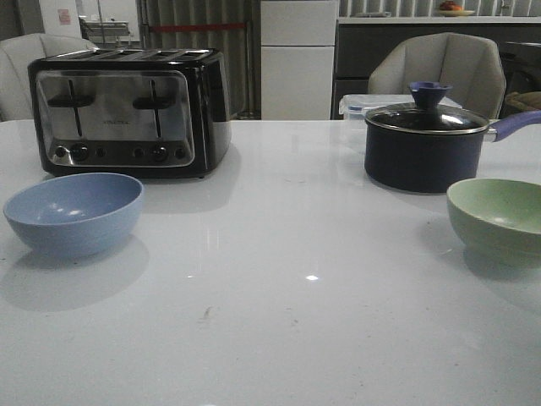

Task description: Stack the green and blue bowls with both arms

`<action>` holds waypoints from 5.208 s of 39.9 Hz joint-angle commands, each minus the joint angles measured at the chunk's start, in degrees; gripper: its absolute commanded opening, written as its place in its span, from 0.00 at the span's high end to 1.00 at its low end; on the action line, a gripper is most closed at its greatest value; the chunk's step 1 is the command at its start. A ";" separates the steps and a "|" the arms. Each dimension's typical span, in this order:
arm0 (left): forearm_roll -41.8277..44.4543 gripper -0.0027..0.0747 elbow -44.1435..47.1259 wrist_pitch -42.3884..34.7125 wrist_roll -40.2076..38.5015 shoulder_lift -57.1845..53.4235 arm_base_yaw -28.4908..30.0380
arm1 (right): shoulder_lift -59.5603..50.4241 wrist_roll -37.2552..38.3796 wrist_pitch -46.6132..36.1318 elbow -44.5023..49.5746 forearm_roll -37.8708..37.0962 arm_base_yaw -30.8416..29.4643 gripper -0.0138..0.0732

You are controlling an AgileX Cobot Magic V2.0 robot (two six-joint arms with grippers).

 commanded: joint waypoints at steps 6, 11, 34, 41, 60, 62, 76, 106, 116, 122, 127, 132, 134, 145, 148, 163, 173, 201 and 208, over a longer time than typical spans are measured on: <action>-0.70 0.26 -2.05 -4.46 -0.18 0.48 -0.55 | 7.64 1.15 -2.62 -8.27 -0.26 -3.63 0.16; -0.70 0.26 -2.05 -4.46 -0.18 0.48 -0.55 | 13.89 1.09 -0.21 -13.43 0.78 -7.17 0.16; -0.70 0.26 -2.05 -4.46 -0.18 0.48 -0.55 | 44.93 -3.78 1.21 -32.47 4.68 -8.86 0.16; -0.70 0.26 -2.05 -4.46 -0.18 0.48 -0.55 | 51.26 -4.13 0.07 -36.94 4.68 -8.86 0.16; -0.70 0.26 -2.05 -4.46 -0.18 0.48 -0.55 | 57.05 -4.25 -1.41 -40.87 3.82 -8.86 0.55; -0.70 0.26 -2.05 -4.46 -0.18 0.48 -0.55 | 57.05 -4.25 -1.41 -40.87 3.75 -8.86 0.61; -0.70 0.26 -2.05 -4.46 -0.18 0.48 -0.55 | 53.58 -6.01 0.56 -40.87 5.51 -7.01 0.78; -0.70 0.26 -2.05 -4.46 -0.18 0.48 -0.55 | 56.50 -8.21 -8.14 -40.80 16.35 22.73 0.78; -0.70 0.26 -2.05 -4.46 -0.18 0.48 -0.55 | 58.83 -8.21 -8.48 -40.80 16.35 23.64 0.60; -0.70 0.26 -2.05 -4.46 -0.18 0.48 -0.55 | 58.21 -8.21 -9.88 -40.88 16.35 23.64 0.42; -0.70 0.26 -2.05 -4.46 -0.18 0.48 -0.55 | 55.27 -8.21 -11.80 -40.88 16.35 23.64 0.42; -0.70 0.26 -2.05 -4.46 -0.18 0.48 -0.55 | 49.66 -8.33 -13.33 -39.46 15.98 24.23 0.42; -0.70 0.26 -2.05 -4.46 -0.18 0.48 -0.55 | 46.80 -8.79 -14.41 -37.52 14.98 24.91 0.42; -0.70 0.26 -1.39 -4.61 -0.18 0.48 -0.55 | 27.24 -8.99 -15.86 -23.43 8.94 27.98 0.42; -0.70 0.26 -1.39 -4.61 -0.18 0.48 -0.55 | 20.87 -8.99 -15.33 -19.01 8.74 27.98 0.42; -0.83 0.26 -1.65 -5.57 -0.10 1.38 -1.57 | -7.38 -8.12 -8.55 -1.86 7.92 27.98 0.42; -0.47 0.26 -5.30 -4.45 0.03 12.42 -5.04 | -14.09 -8.07 -8.55 0.48 7.92 27.98 0.42; 0.91 0.26 -35.94 2.06 -0.55 59.09 -4.80 | -14.08 -8.07 -7.55 0.54 7.92 27.98 0.42; 0.91 0.26 -41.63 2.06 -0.55 67.12 -2.59 | -14.08 -8.07 -7.55 0.54 7.92 27.98 0.42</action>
